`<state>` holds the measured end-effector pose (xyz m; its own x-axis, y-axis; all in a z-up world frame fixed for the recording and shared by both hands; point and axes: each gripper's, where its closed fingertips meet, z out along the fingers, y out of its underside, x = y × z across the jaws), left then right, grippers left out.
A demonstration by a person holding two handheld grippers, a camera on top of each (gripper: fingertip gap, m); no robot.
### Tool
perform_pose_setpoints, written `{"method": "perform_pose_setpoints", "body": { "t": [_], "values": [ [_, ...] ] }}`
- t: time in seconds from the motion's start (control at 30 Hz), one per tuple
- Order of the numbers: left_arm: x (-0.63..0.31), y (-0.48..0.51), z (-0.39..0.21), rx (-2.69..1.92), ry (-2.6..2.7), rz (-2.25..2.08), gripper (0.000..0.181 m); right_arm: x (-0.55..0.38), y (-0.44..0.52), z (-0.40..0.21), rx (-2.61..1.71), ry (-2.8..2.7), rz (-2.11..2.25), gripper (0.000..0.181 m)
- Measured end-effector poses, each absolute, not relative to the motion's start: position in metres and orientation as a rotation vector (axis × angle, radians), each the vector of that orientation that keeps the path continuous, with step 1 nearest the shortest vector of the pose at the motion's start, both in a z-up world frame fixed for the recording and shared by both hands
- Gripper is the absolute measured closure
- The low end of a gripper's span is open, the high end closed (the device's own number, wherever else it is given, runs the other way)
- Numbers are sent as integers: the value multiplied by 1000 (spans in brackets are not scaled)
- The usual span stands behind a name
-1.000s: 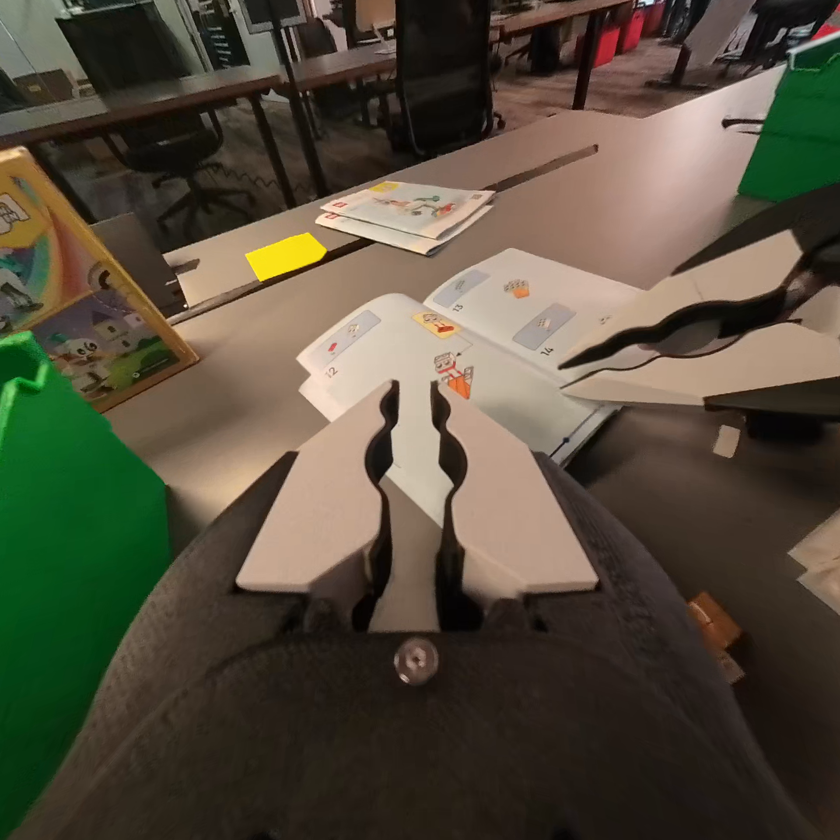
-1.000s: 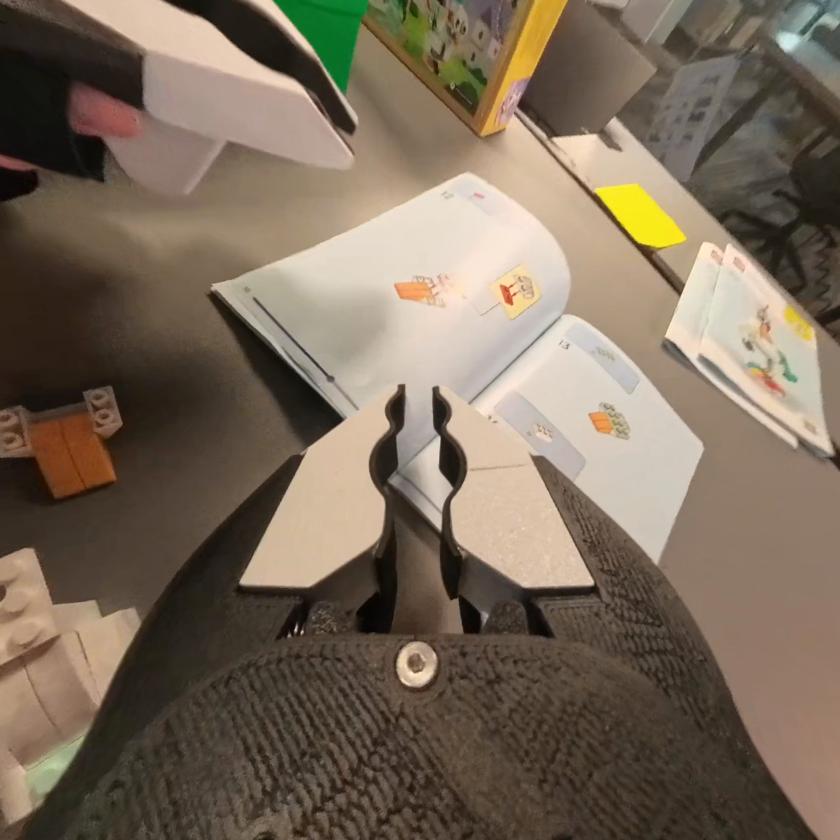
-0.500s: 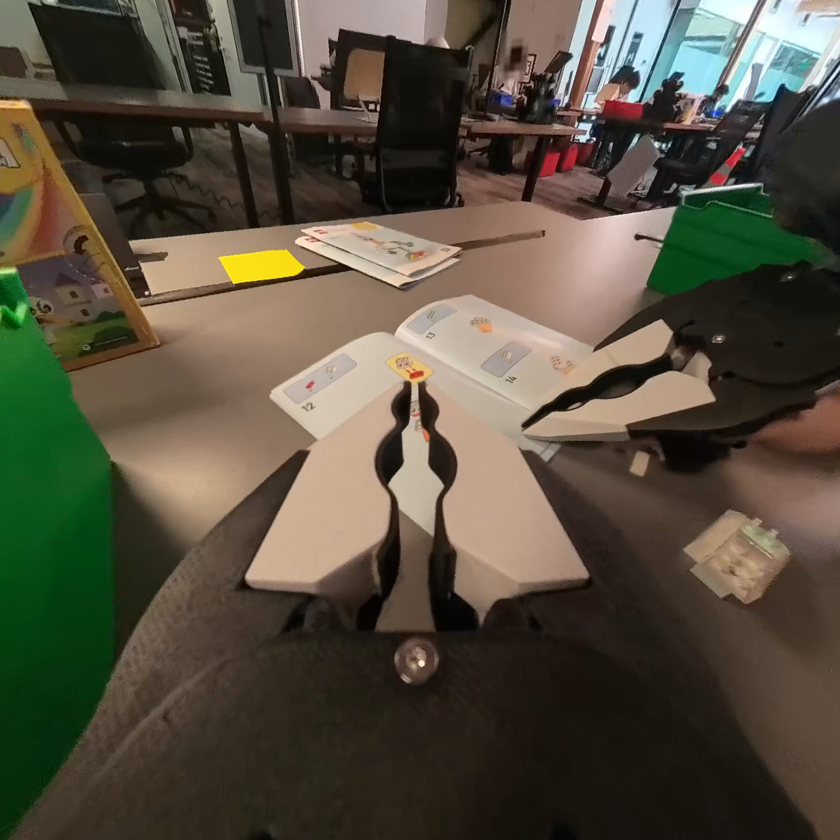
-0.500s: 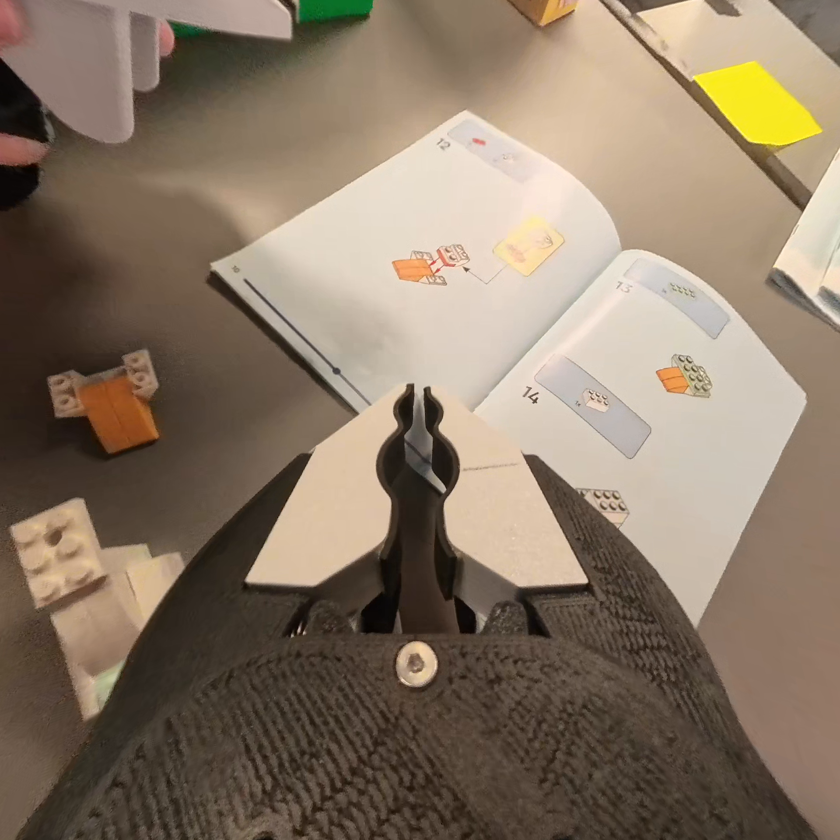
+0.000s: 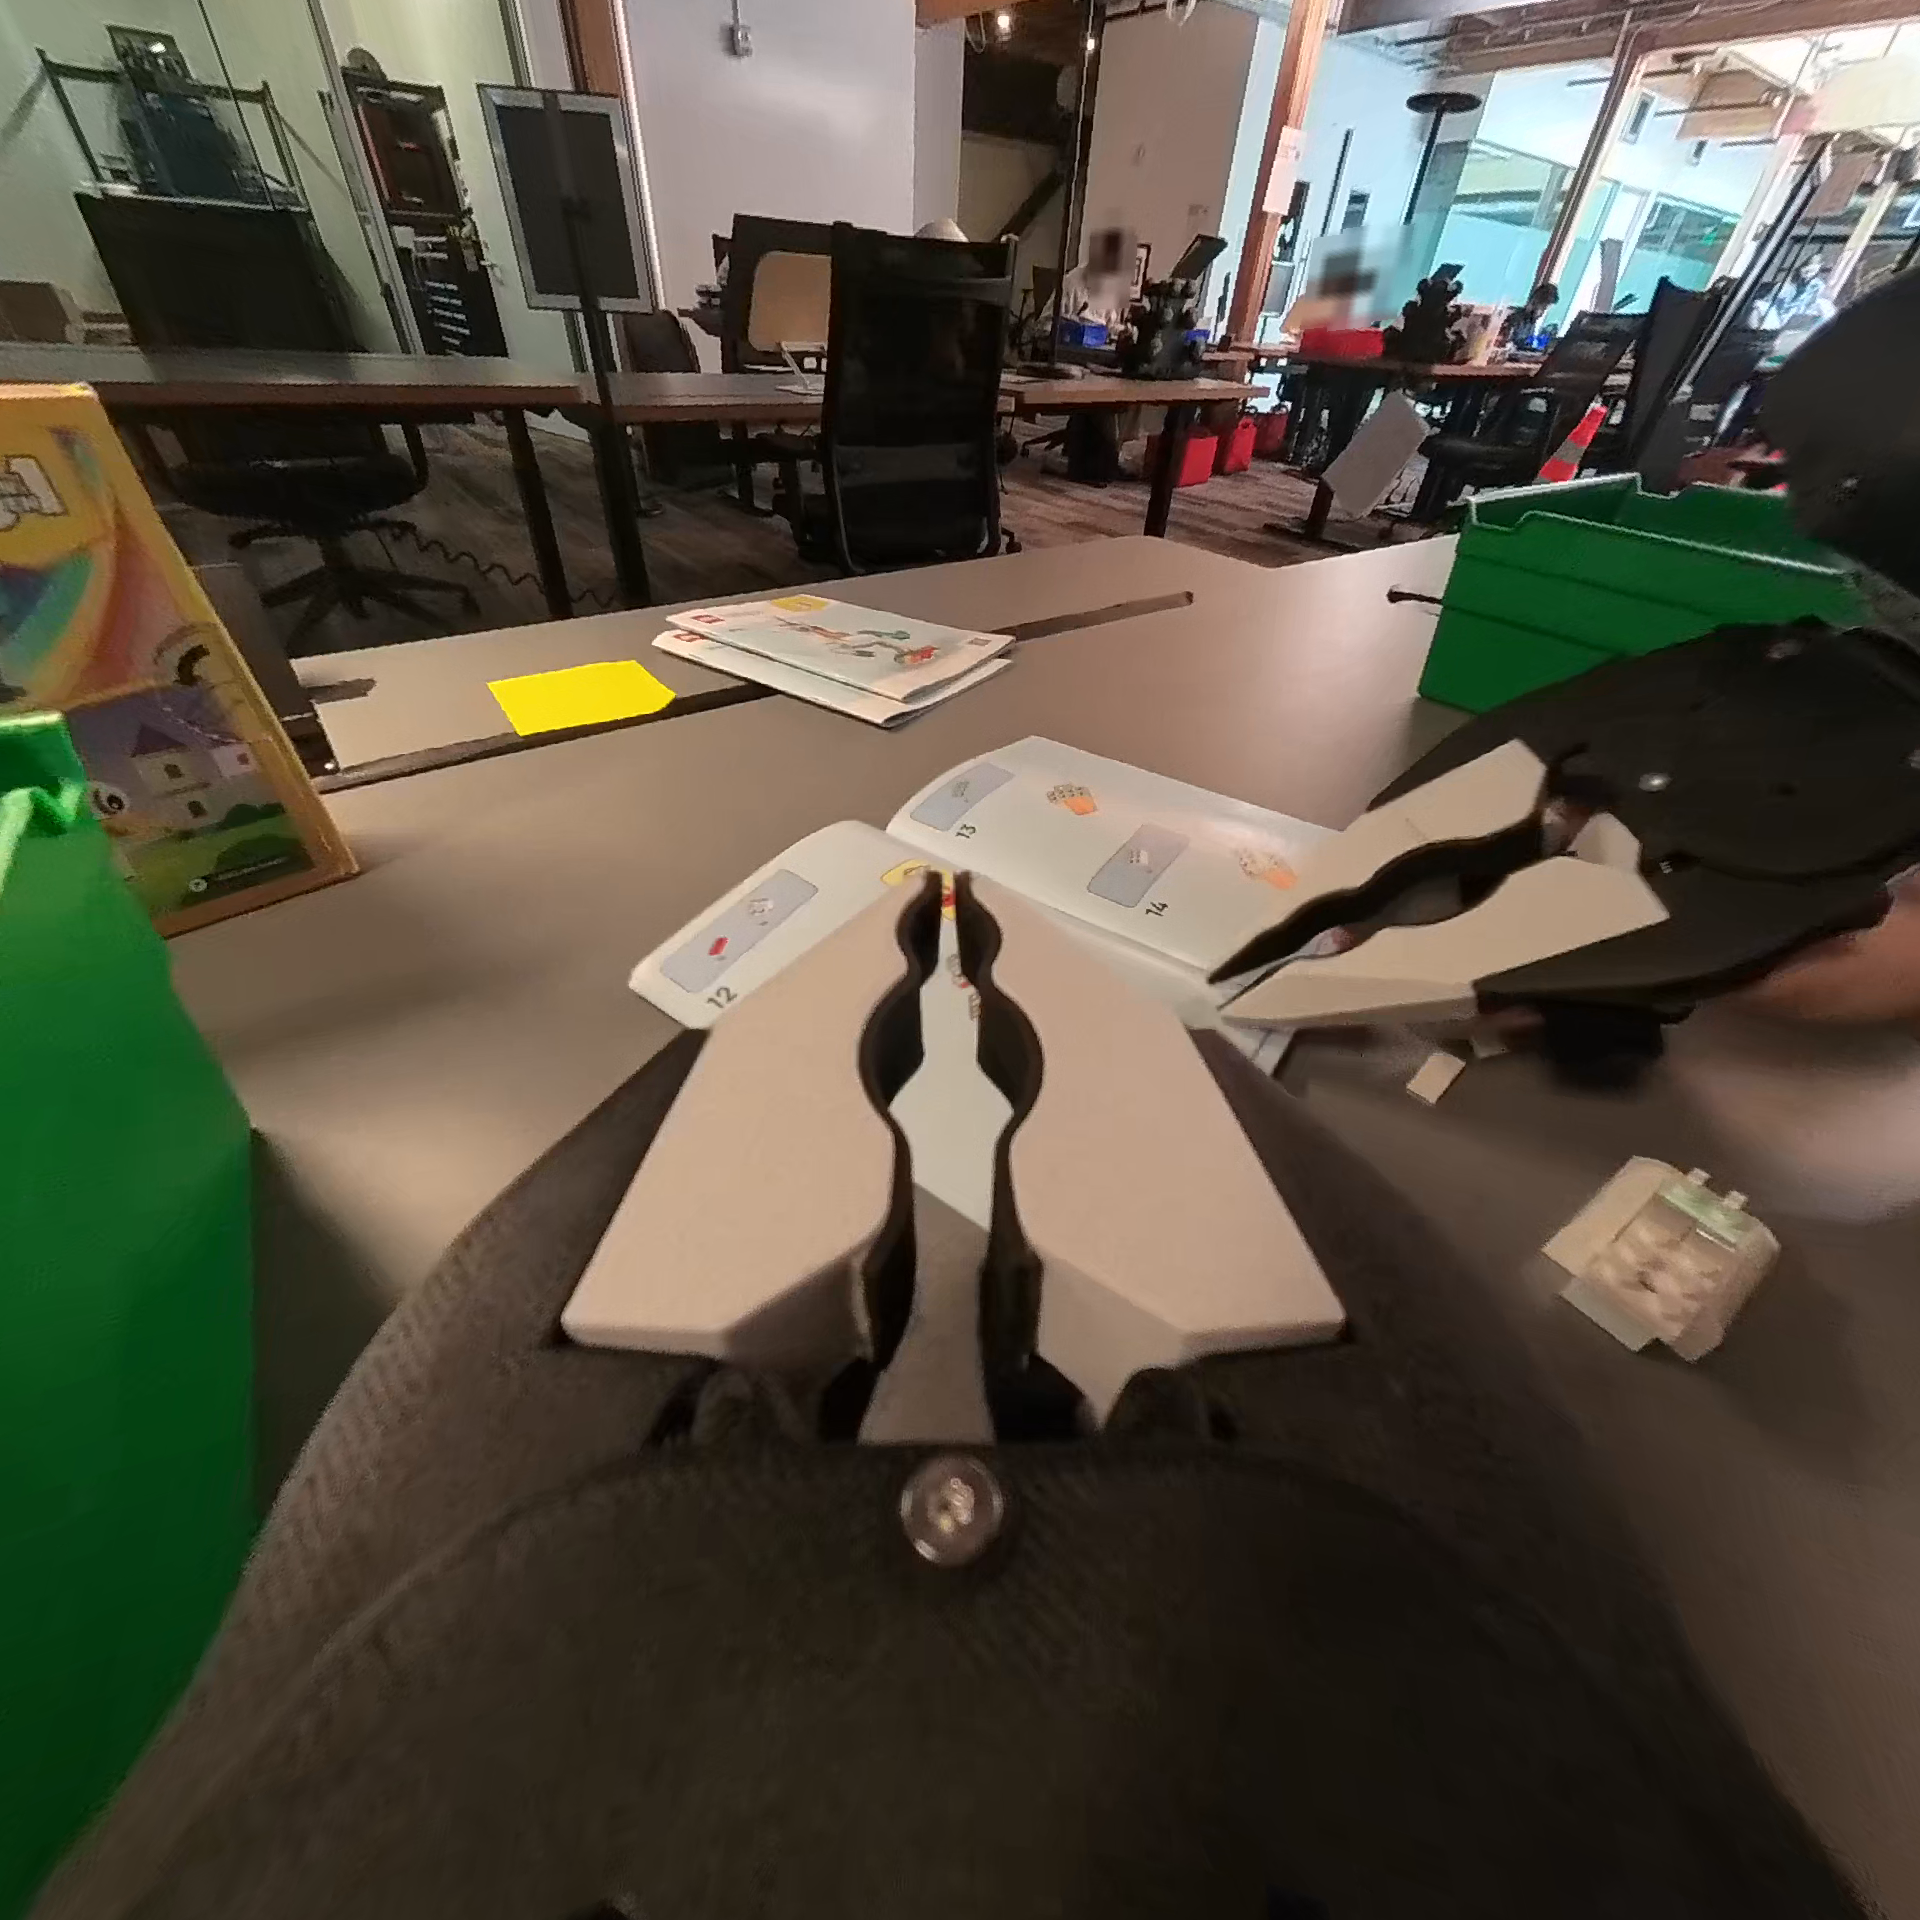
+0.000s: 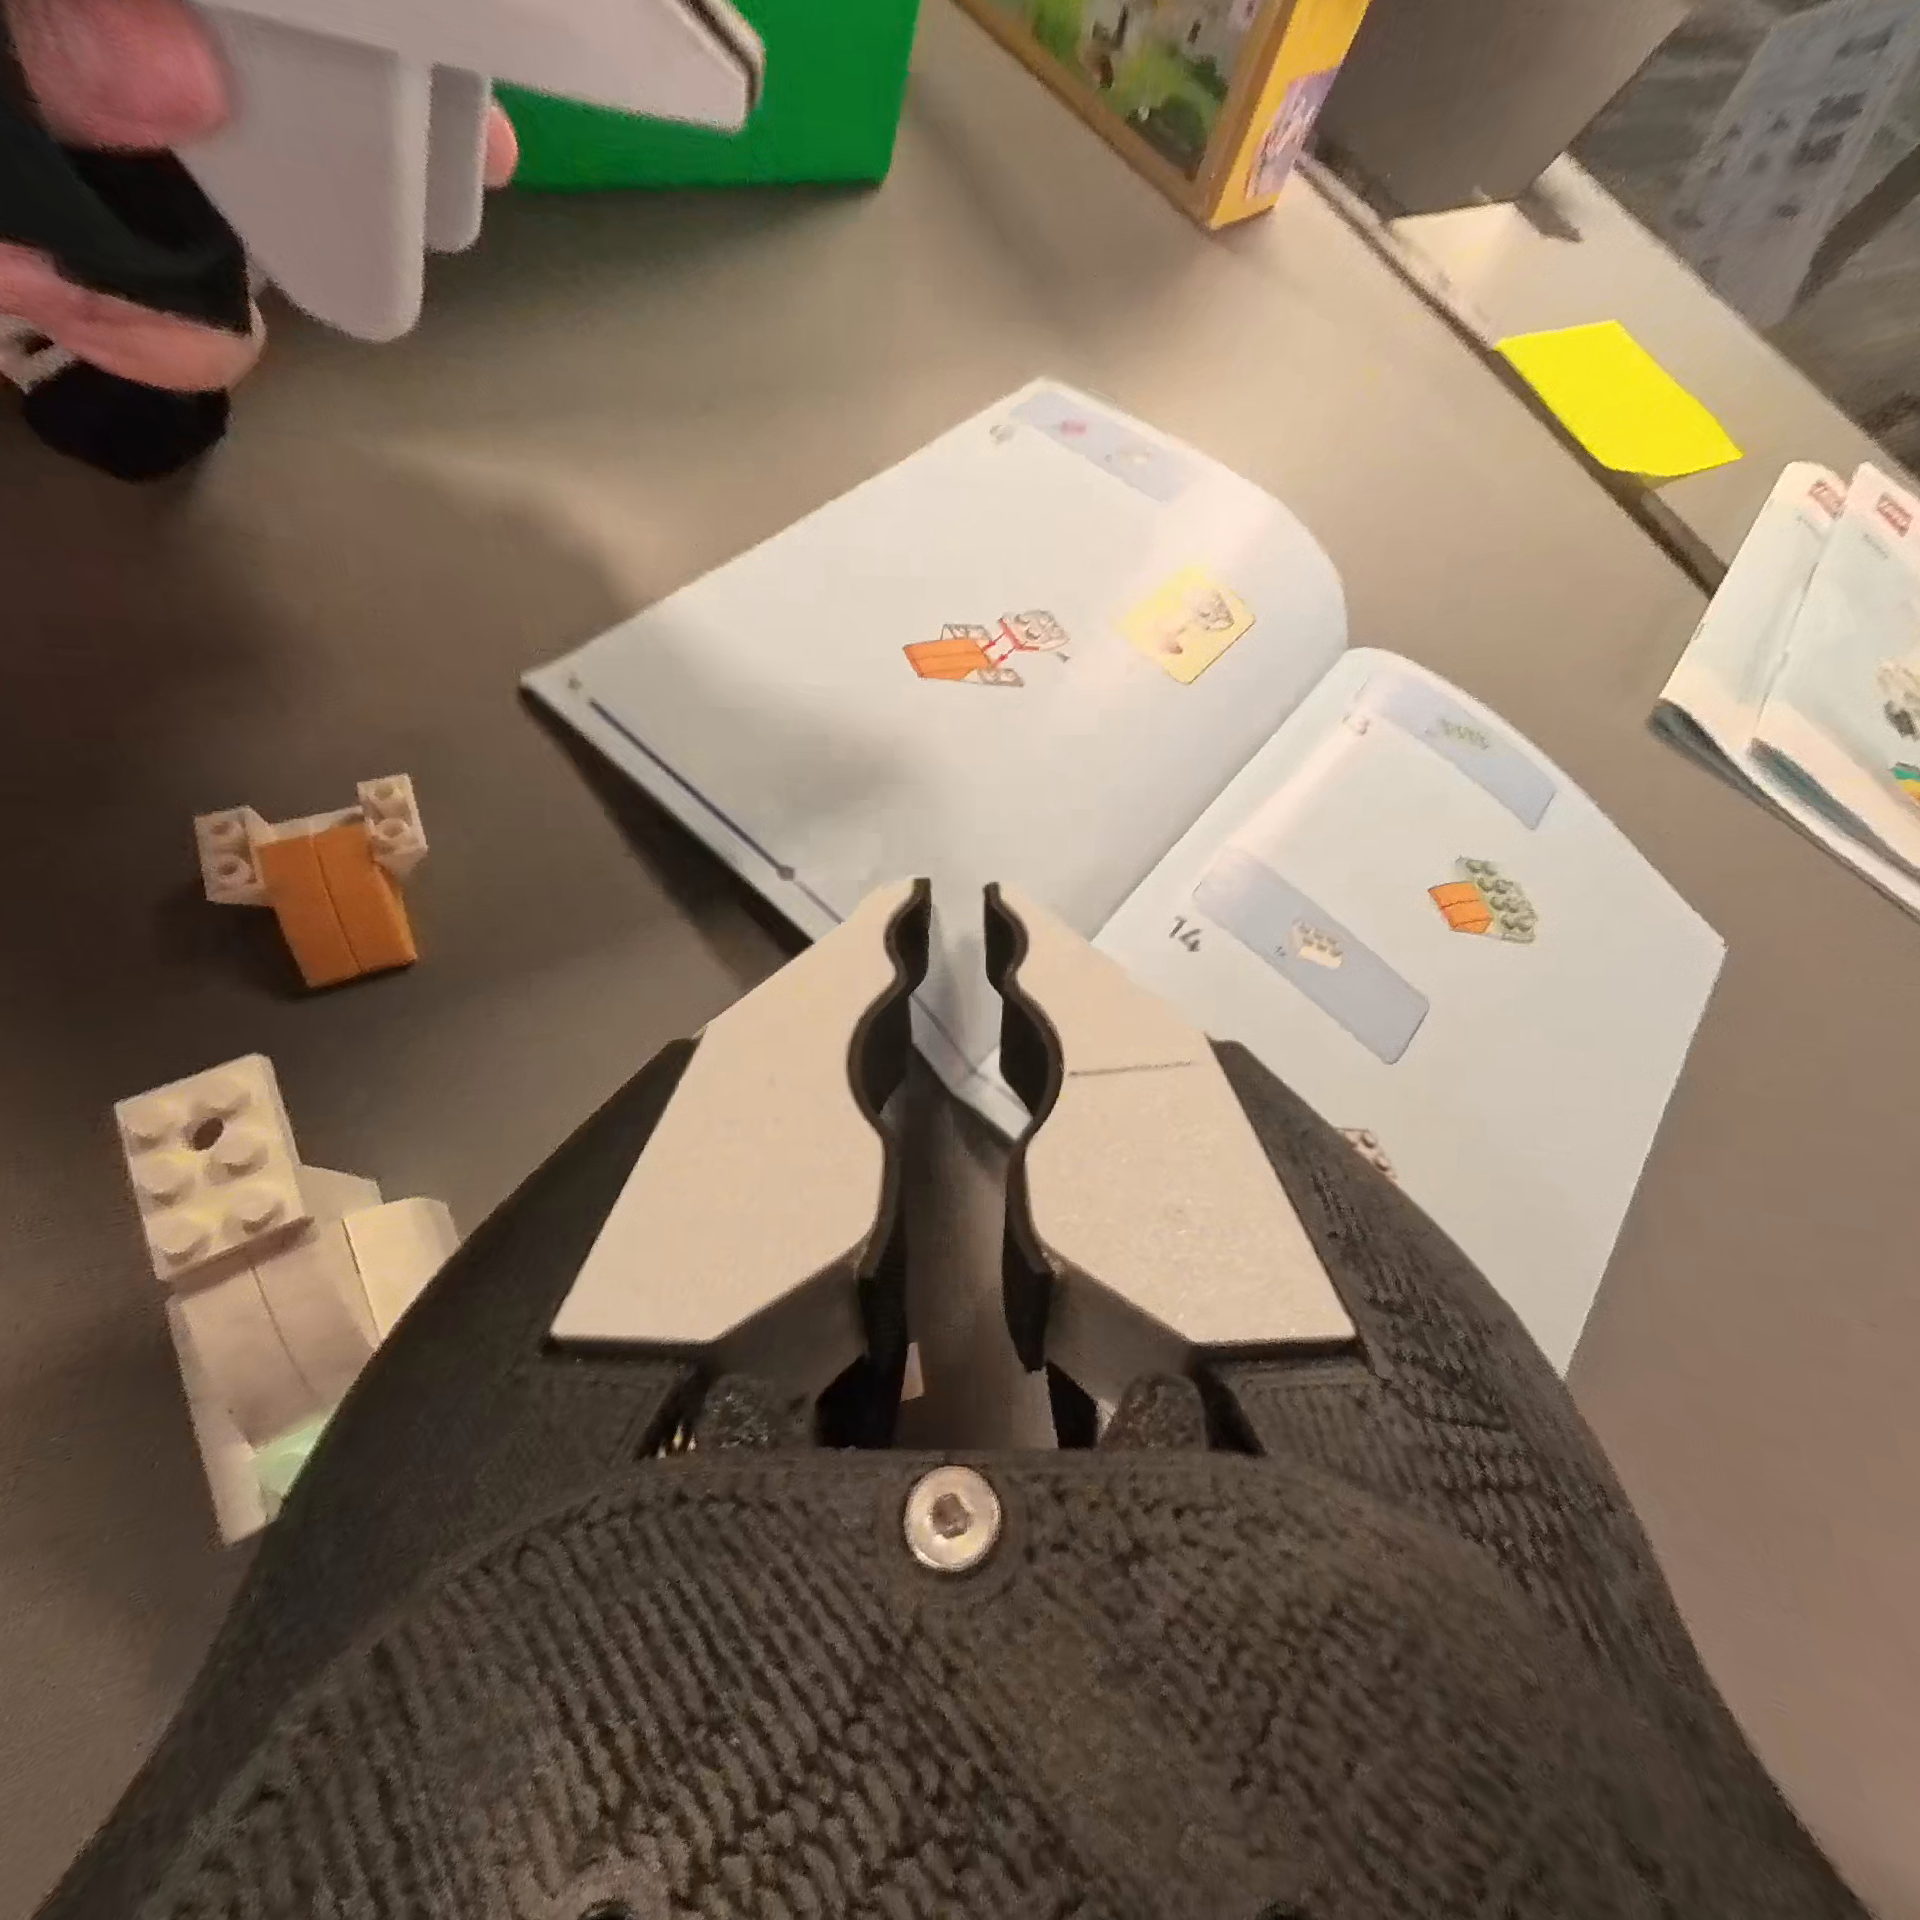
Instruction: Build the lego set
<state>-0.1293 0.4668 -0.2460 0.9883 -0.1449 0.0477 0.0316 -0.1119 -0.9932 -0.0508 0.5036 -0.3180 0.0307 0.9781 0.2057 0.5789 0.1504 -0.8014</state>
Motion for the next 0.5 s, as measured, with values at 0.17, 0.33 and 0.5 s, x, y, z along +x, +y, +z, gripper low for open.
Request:
{"method": "perform_pose_setpoints", "body": {
  "t": [0.17,0.33,0.5],
  "values": [
    [-126,466,-243,-1648,126,-140,180,-52,514,-287,-1428,-1465,749,173],
    [-121,464,-240,-1622,164,-120,180,-32,551,-236,-1158,-1134,530,173],
    [-117,464,-240,-1618,188,-120,181,-25,565,-227,-992,-1048,287,177]
  ]
}}
